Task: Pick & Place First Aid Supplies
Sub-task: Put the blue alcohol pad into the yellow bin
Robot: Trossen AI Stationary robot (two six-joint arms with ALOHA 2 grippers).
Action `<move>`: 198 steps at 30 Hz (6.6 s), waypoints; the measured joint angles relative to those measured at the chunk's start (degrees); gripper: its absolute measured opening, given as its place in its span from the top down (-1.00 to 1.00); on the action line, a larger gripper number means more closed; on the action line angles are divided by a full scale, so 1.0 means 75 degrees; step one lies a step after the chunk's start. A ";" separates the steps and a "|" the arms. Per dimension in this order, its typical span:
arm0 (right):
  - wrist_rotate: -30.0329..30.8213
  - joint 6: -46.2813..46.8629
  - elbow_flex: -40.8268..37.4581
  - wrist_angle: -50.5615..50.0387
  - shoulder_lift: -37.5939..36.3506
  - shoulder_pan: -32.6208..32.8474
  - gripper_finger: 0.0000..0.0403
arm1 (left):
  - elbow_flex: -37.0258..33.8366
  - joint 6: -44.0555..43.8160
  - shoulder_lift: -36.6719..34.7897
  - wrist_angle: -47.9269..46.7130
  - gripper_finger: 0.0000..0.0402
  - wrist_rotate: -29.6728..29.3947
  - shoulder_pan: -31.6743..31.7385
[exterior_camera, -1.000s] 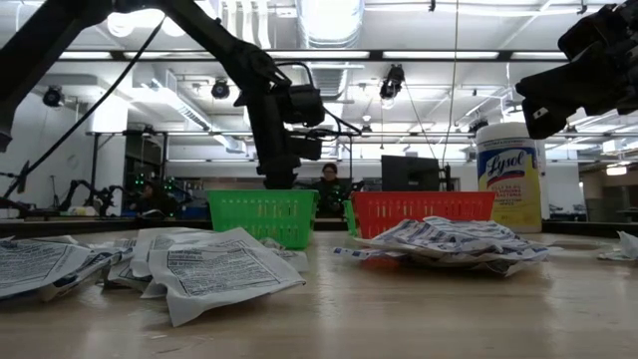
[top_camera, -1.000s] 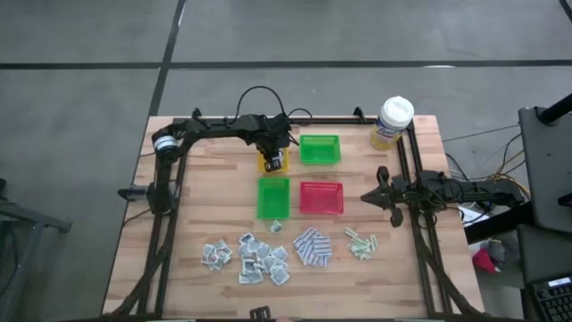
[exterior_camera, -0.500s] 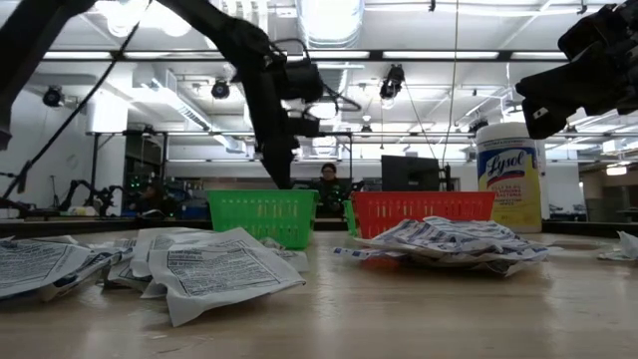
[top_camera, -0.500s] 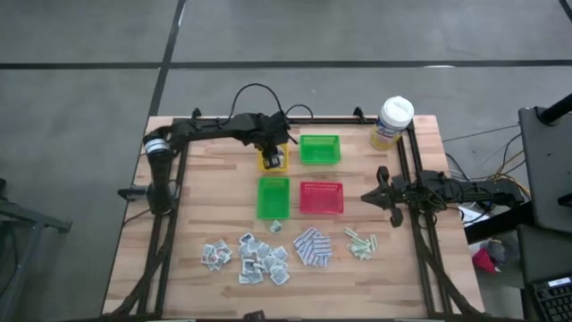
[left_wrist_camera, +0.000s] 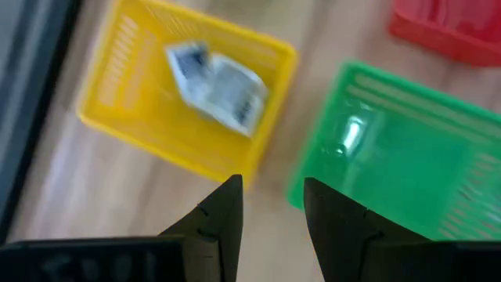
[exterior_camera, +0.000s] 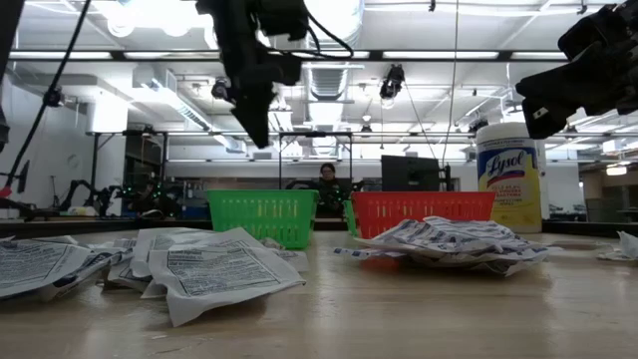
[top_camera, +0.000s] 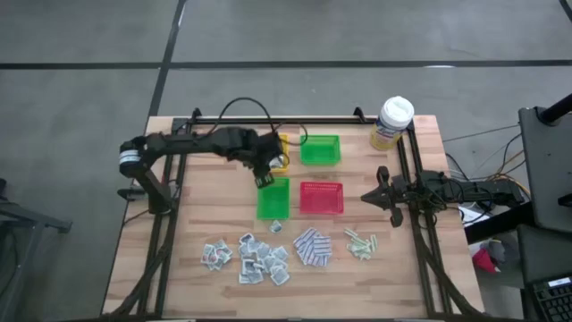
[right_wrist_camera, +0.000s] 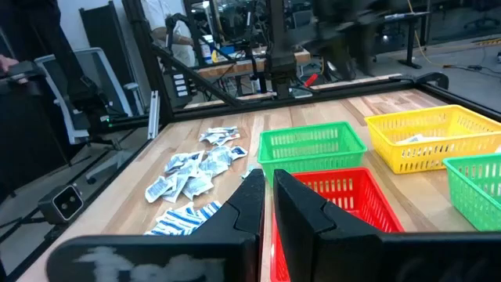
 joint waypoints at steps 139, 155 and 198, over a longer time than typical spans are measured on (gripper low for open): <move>0.0000 0.0000 0.0000 0.0000 0.0000 0.0003 0.86 | -0.3168 -0.7298 0.0601 0.0762 0.35 0.0214 -0.4003; 0.0000 -0.0003 -0.0003 0.0000 0.0000 0.0000 0.86 | -0.3217 -0.7298 0.0728 0.1064 0.58 0.0110 -0.4003; 0.0000 -0.0001 0.0000 0.0000 0.0000 0.0002 0.86 | -0.2565 -0.7043 0.0233 -0.0309 1.00 -0.1395 -0.4039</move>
